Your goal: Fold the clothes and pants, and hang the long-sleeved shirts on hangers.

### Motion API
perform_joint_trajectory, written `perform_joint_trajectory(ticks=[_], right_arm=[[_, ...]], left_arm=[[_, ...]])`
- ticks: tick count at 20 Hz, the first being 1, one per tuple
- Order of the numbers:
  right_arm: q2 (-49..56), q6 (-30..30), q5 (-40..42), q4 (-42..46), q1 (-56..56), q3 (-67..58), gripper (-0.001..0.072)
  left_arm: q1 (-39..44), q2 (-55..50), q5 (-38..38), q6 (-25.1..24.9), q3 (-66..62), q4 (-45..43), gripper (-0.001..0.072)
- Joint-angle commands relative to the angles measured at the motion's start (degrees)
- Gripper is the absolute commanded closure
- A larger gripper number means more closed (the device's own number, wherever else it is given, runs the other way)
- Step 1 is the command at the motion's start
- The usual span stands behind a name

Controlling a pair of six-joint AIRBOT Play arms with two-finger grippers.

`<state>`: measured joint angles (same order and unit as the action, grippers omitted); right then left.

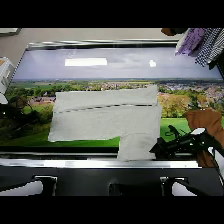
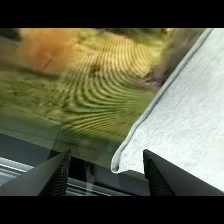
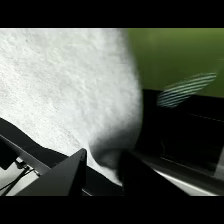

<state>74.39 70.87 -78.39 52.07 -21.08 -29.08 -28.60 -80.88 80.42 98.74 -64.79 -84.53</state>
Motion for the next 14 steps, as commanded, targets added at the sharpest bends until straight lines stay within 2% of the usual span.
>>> perform_joint_trajectory(ticks=[1, 2, 3, 8, 11, 14], right_arm=[[-0.07, -0.59, 0.55, -2.54, -0.02, 1.6, 0.0473], [-0.13, -0.98, 0.9, -2.67, -0.02, 1.6, 0.0605], [-0.26, -1.55, 1.16, -3.28, -0.02, 1.57, 0.068], [-5.31, -1.64, 3.17, -4.83, -0.02, 0.61, 0.0681], [-9.05, -1.6, 3.39, -5.33, -0.02, 0.52, 0.0681], [-11.43, -0.94, 3.39, -5.38, -0.02, 0.52, 0.0681]], left_arm=[[-0.63, 0.61, -0.28, -1.18, 3.21, 0.17, 0.019], [-1.14, 1.27, -1.05, -1.6, 5.09, 1.05, 0.019], [-1.9, 2.29, -2.27, -3.13, 7.32, 2.93, 0.019], [-9.99, 9.2, -9.84, -11.78, 18.51, 12.15, 0.019], [-15.37, 9.07, -10.97, -18.53, 21.53, 22.14, 0.019], [-15.67, 7.93, -11.43, -22.12, 23.26, 25.99, 0.0191]])
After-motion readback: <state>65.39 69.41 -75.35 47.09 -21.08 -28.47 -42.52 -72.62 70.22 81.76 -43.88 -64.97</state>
